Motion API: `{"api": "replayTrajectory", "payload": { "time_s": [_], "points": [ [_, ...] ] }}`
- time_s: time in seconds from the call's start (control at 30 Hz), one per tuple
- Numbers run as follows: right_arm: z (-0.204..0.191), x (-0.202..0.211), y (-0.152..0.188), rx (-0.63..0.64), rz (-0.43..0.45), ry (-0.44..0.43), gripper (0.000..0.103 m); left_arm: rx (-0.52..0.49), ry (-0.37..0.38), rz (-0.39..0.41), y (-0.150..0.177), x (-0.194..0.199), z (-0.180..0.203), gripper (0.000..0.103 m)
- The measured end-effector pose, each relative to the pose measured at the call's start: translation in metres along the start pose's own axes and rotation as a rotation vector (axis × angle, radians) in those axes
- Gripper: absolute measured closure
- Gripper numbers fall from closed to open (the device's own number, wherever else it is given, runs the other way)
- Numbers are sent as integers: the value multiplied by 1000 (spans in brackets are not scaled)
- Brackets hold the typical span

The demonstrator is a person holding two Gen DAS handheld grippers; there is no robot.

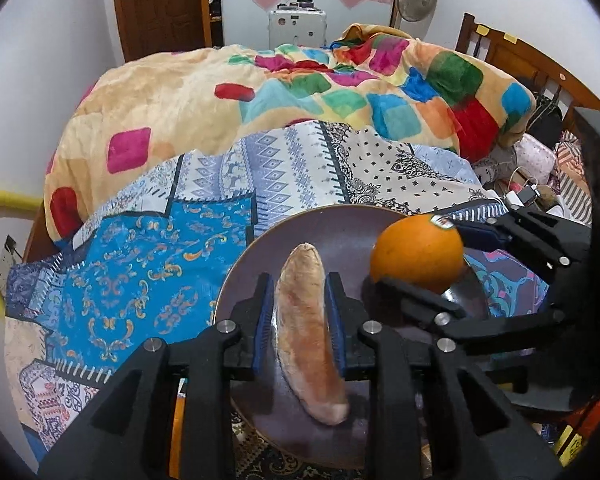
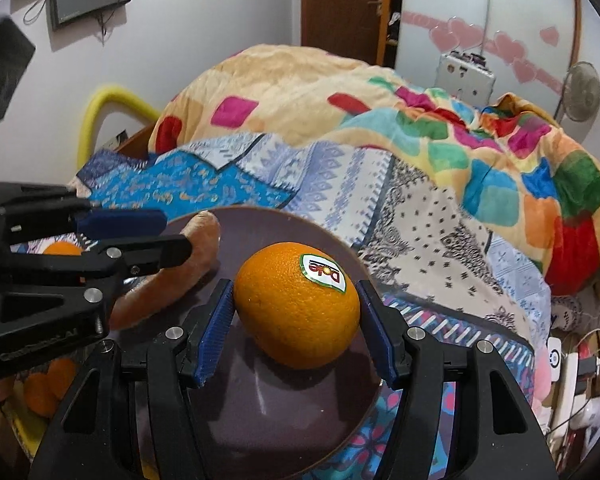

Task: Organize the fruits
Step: 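Open the left tool on the plate while the right tool releases the orange there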

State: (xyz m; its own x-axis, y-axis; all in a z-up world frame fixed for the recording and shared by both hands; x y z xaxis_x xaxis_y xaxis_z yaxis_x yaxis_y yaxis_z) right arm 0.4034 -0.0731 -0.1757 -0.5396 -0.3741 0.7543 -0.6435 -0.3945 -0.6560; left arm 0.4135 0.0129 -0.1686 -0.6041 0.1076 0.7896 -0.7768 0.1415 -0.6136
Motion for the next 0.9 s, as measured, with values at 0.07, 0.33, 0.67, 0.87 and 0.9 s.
{"api": "replayTrajectory", "payload": {
  "time_s": [0.07, 0.33, 0.67, 0.87, 0.9],
  "points": [
    [-1, -1, 2, 4, -10, 0, 45, -10, -9, 3, 0, 0, 1, 77],
    [-1, 4, 6, -3, -9, -9, 44, 17, -2, 29, 5, 17, -8, 76],
    [-6, 57, -1, -8, 115, -8, 38, 54, -17, 109, 15, 70, -29, 59],
    [-13, 95, 8, 13, 193, 15, 38, 61, -32, 128, 36, 96, -33, 51],
    [-13, 98, 10, 13, 198, 14, 37, 61, -33, 129, 40, 100, -33, 50]
  ]
}}
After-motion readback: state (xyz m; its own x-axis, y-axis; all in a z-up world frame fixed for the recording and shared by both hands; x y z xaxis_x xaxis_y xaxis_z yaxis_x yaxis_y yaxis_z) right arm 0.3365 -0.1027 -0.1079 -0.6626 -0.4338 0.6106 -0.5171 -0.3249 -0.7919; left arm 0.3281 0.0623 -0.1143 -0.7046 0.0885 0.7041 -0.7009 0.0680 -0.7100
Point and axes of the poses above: each gripper's, at about its wrist camera, not at the fingertips, and x roughly against the way its jaws point, z to its right, y to its underside, the point moved 8 cm from there along -x, roughly the way its jaws point, and after that the axes turned 3 degrees about -x, right-handed, at the moved point
